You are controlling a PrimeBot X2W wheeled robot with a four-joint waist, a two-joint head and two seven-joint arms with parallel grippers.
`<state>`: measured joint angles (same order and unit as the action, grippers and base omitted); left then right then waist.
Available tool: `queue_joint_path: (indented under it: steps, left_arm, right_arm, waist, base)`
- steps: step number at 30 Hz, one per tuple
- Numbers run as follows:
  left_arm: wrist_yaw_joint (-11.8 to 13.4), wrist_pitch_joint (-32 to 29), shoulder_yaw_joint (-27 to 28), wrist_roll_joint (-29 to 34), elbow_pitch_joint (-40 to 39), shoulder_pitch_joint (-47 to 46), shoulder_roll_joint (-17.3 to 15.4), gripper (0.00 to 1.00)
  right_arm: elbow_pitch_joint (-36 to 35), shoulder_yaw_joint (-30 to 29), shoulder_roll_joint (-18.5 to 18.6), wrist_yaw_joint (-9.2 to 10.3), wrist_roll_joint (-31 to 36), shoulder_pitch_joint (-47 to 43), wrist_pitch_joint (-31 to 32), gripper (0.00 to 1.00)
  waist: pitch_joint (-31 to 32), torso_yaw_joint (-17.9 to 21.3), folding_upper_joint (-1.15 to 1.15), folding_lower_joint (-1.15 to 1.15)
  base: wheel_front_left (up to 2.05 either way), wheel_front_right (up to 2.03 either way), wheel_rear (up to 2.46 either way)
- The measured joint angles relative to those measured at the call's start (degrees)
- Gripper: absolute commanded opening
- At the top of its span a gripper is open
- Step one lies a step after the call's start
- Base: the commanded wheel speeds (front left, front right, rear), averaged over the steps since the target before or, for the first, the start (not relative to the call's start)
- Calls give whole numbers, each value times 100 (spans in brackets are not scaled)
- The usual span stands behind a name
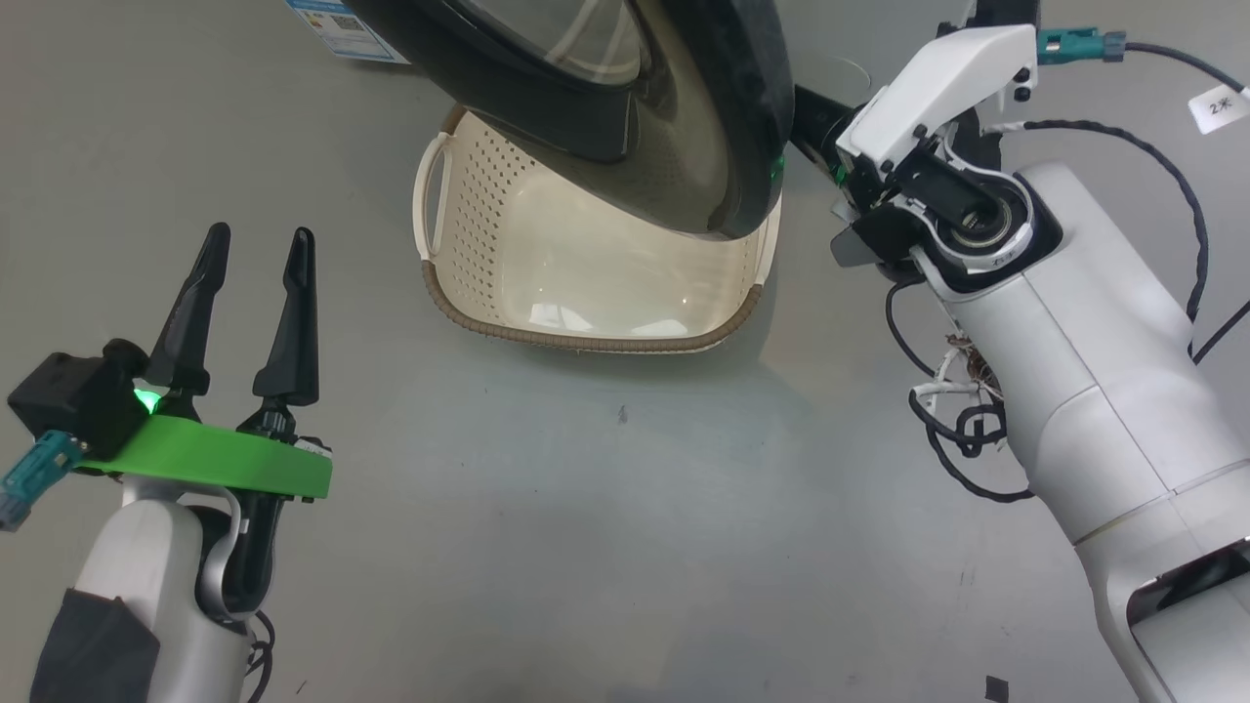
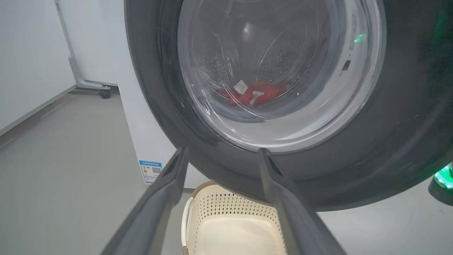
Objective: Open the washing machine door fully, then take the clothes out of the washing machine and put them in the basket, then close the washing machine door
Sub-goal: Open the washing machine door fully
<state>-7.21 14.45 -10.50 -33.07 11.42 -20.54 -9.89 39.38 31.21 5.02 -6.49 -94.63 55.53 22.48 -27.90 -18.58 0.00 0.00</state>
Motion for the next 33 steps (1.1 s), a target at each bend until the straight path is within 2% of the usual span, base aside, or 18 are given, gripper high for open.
queue_joint_path:
  steps: [16,33]
  left_arm:
    - [0,0,-69,100,190,216,96,100]
    - [0,0,-189,199,500,373,222,100]
  right_arm:
    - [-495,608,-15,-18,-633,-831,604,0]
    - [-915,1128,-41,-18,-1074,-1451,376,0]
  waist:
    - [559,-49,0,0]
    - [1024,-625,0,0]
  base:
    - [0,0,0]
    - [0,0,0]
